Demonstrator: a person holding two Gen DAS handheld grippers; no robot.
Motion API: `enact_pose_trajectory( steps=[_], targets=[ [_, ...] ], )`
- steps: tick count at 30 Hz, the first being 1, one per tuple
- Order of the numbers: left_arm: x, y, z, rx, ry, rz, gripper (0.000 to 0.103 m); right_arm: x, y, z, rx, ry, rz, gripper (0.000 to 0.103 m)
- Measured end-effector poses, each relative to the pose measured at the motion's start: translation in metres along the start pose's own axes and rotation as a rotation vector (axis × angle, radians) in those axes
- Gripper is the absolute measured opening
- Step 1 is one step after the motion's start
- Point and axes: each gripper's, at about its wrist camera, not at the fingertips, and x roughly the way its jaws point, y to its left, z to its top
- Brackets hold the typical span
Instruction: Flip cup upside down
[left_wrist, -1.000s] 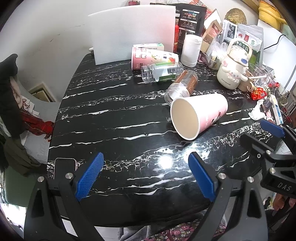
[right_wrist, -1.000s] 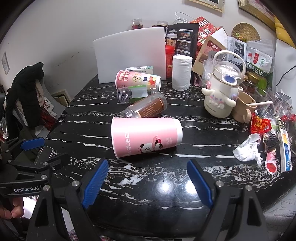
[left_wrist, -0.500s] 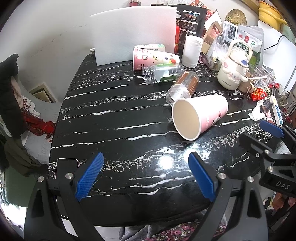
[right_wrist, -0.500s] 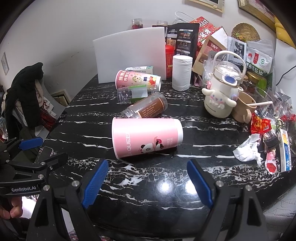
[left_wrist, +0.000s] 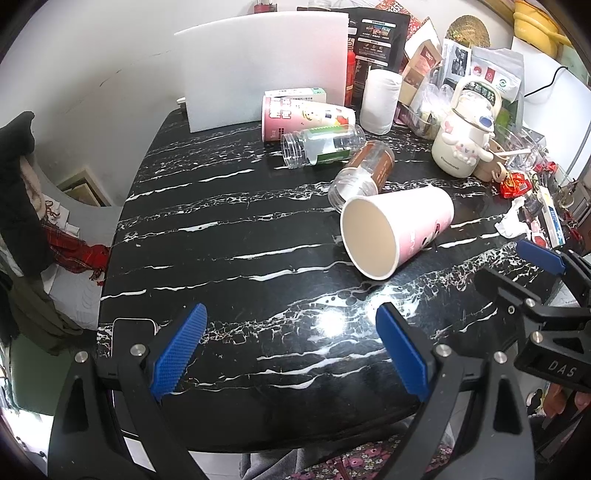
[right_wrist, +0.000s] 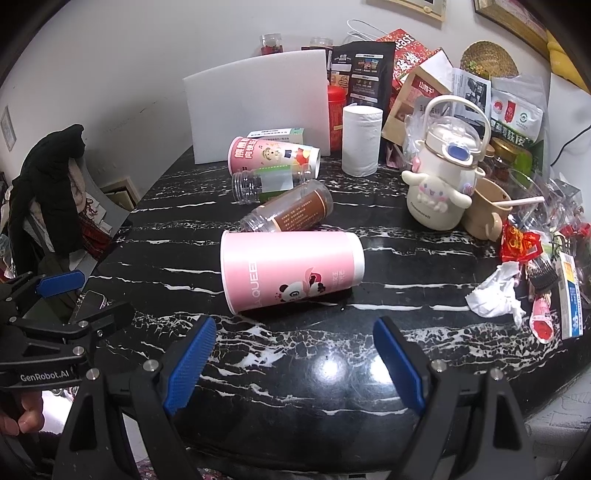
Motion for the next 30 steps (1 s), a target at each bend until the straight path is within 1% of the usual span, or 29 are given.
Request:
enact_pose_trajectory(
  steps=[12,22,26,30],
  targets=[
    [0.001,0.0,0.0,0.004,-0.003,0.007,0.093,0.004,-0.003,-0.001,0.018,0.021,0.005,0.087],
    [0.005,0.004,0.003,-0.003,0.002,0.013,0.093,0.011,-0.007,0.0,0.058,0.045,0.043,0.087],
    [0.008,0.007,0.005,-0.006,0.005,0.014,0.093,0.018,-0.013,0.0,0.105,0.066,0.077,0.087],
    [0.014,0.01,0.008,-0.007,0.01,0.016,0.093,0.027,-0.025,0.004,0.201,0.069,0.138,0.087]
  ],
)
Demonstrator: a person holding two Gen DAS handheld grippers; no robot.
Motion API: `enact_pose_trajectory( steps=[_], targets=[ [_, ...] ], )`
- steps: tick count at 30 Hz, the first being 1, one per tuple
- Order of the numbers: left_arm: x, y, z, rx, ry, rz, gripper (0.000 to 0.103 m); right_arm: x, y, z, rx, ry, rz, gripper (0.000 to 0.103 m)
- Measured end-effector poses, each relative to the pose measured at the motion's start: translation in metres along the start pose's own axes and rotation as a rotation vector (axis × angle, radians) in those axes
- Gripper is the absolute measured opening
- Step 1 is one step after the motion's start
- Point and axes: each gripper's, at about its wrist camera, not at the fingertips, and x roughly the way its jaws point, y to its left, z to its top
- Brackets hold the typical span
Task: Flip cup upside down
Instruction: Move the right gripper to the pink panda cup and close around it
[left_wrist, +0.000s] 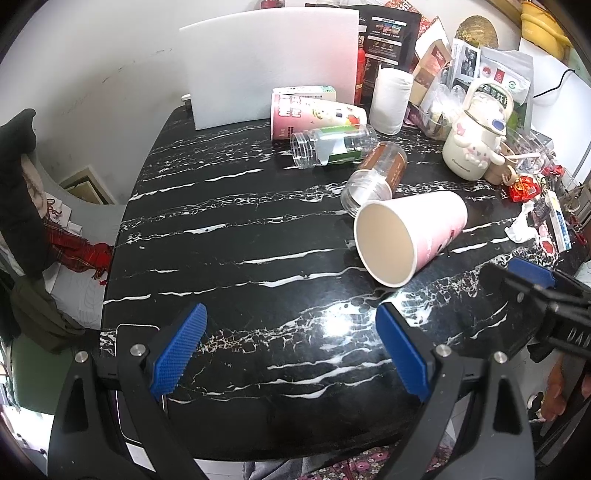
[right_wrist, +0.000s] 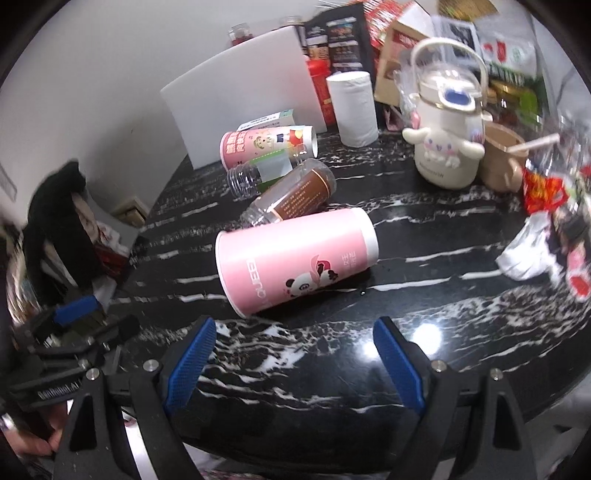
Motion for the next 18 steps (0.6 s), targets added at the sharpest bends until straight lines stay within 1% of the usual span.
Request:
enact_pose_trajectory(
  steps=[4,6,10,12,18],
  targets=[
    [0.007,0.004,0.007,-0.008,0.004,0.009,0.093,0.011,-0.014,0.009,0.117,0.008,0.081,0.087],
    [0.011,0.006,0.011,-0.014,0.004,0.013,0.093,0.018,-0.02,0.013,0.172,0.021,0.108,0.087],
    [0.019,0.008,0.022,-0.018,-0.003,0.027,0.093,0.04,-0.035,0.022,0.321,0.044,0.166,0.087],
    [0.023,0.008,0.028,-0.017,-0.004,0.029,0.093,0.046,-0.038,0.023,0.36,0.037,0.169,0.087],
    [0.041,0.008,0.043,-0.017,0.004,0.04,0.093,0.062,-0.042,0.038,0.412,0.028,0.108,0.087]
  ],
)
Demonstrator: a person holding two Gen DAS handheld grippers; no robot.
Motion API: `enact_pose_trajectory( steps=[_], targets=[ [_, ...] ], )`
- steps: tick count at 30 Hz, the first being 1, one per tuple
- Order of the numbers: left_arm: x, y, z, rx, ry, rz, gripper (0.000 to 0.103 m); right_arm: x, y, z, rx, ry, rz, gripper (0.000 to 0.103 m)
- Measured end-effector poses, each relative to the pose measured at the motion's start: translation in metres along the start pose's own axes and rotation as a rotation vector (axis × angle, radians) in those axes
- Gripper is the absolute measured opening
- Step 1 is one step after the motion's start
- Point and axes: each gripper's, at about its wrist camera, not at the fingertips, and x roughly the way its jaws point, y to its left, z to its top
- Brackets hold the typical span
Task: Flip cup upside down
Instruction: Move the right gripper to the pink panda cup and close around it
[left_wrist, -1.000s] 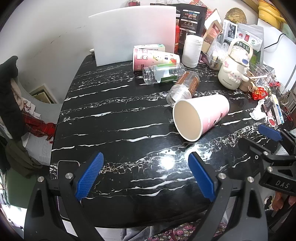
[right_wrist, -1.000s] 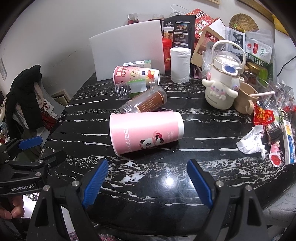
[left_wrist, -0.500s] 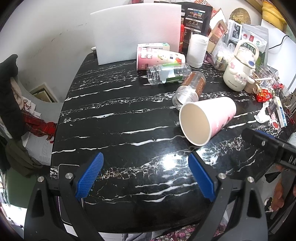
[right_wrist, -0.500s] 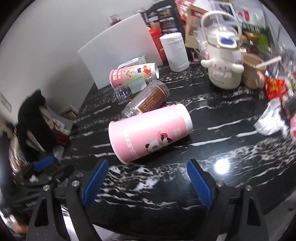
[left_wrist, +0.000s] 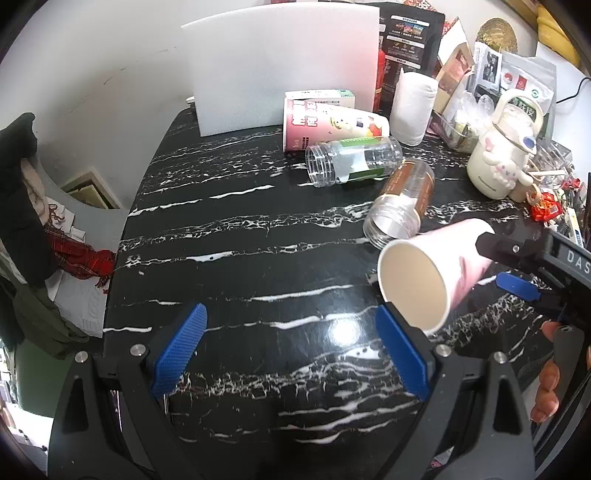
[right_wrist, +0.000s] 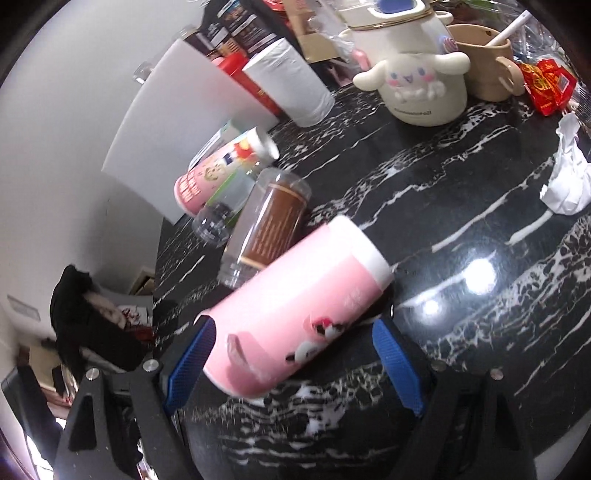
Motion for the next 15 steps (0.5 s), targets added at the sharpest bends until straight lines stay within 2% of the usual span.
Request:
enact_pose_trajectory(
  steps=[6,15],
  targets=[
    [0.014,0.001,0.008,-0.011,0.011,-0.017,0.093,0.017,0.005,0.012,0.0,-0.008,-0.077,0.087],
    [0.023,0.005,0.012,-0.022,0.017,-0.026,0.093,0.035,0.017,0.019,-0.033,0.002,-0.127,0.087]
  ],
)
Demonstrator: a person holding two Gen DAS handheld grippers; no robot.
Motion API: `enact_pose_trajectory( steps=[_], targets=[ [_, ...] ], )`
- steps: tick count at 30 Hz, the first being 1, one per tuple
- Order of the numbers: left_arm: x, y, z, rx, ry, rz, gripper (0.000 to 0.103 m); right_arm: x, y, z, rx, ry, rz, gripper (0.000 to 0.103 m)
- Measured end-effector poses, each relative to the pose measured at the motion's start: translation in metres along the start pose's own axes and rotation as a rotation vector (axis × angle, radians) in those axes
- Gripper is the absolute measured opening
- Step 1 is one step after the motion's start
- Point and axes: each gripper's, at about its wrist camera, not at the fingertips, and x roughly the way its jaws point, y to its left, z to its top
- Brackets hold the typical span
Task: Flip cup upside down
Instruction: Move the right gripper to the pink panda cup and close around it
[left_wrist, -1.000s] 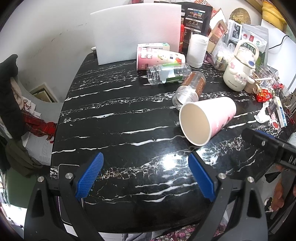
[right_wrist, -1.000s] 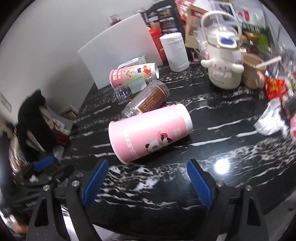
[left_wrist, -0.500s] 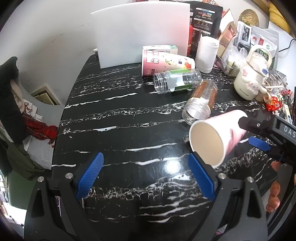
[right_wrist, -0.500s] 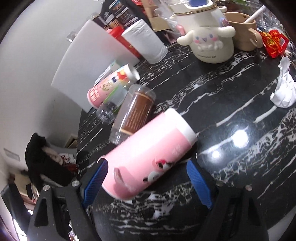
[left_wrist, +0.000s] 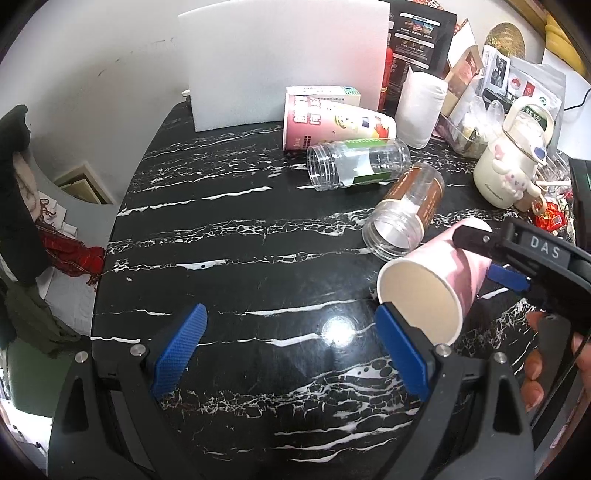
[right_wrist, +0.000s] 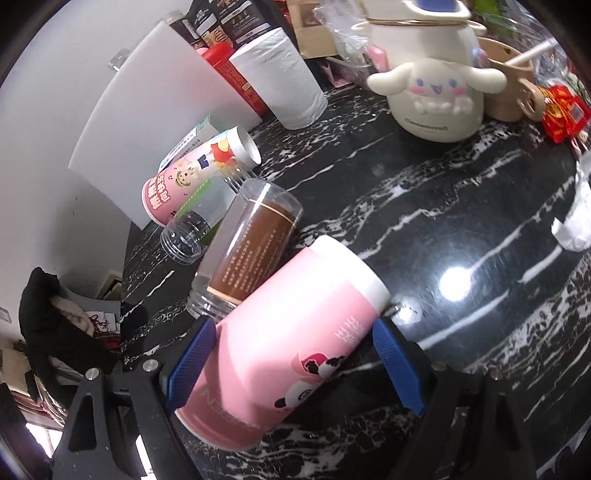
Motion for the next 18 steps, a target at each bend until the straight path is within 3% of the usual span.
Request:
enact_pose_trajectory(
  steps=[18],
  targets=[
    [0.009,0.009,0.0,-0.014,0.021,-0.002,0.093,0.029,0.036,0.004,-0.185,0.084,-0.045,0.088]
  ],
)
